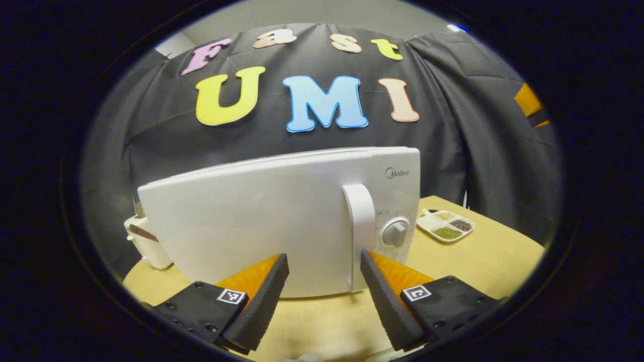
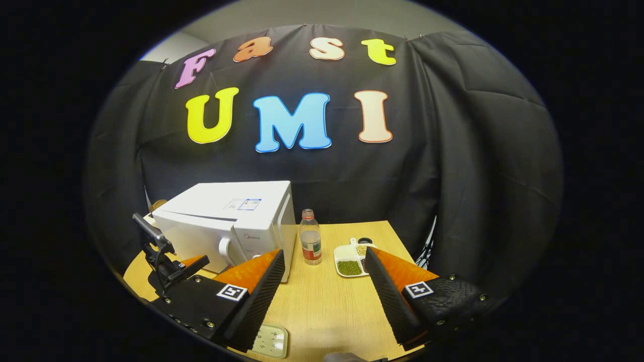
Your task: Open the microwave oven with the left hand, put the food in, and close the microwave oven.
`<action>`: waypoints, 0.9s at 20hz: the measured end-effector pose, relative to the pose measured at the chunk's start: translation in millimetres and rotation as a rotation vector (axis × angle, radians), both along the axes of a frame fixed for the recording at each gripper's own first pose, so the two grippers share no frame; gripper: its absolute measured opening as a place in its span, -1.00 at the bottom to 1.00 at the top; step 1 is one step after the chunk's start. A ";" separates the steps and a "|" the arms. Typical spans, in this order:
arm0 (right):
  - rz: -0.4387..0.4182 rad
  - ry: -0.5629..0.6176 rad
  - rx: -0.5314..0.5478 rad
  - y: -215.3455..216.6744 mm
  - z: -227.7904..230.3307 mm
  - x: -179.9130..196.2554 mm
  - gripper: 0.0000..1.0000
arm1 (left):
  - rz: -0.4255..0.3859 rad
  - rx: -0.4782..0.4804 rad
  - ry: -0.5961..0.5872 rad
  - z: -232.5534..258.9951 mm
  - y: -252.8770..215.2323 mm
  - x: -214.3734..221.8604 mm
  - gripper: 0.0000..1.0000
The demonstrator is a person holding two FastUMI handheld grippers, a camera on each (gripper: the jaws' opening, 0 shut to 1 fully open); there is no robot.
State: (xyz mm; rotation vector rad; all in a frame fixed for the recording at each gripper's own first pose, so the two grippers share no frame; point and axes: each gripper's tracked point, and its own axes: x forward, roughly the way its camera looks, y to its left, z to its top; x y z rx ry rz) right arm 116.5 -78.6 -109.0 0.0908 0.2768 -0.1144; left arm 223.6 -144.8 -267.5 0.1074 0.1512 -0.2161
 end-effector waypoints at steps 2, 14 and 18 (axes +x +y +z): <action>0.003 0.003 -0.006 -1.6 -2.1 -1.6 0.96 | 0.004 -0.007 -0.001 -0.4 -0.7 0.8 1.00; 0.043 0.008 -0.006 7.5 -3.1 -19.2 0.96 | 0.064 -0.005 -0.002 4.2 -2.9 8.2 0.90; 0.032 -0.005 -0.027 1.8 -5.2 -31.3 0.96 | 0.034 0.009 -0.032 28.6 -3.9 -13.6 0.90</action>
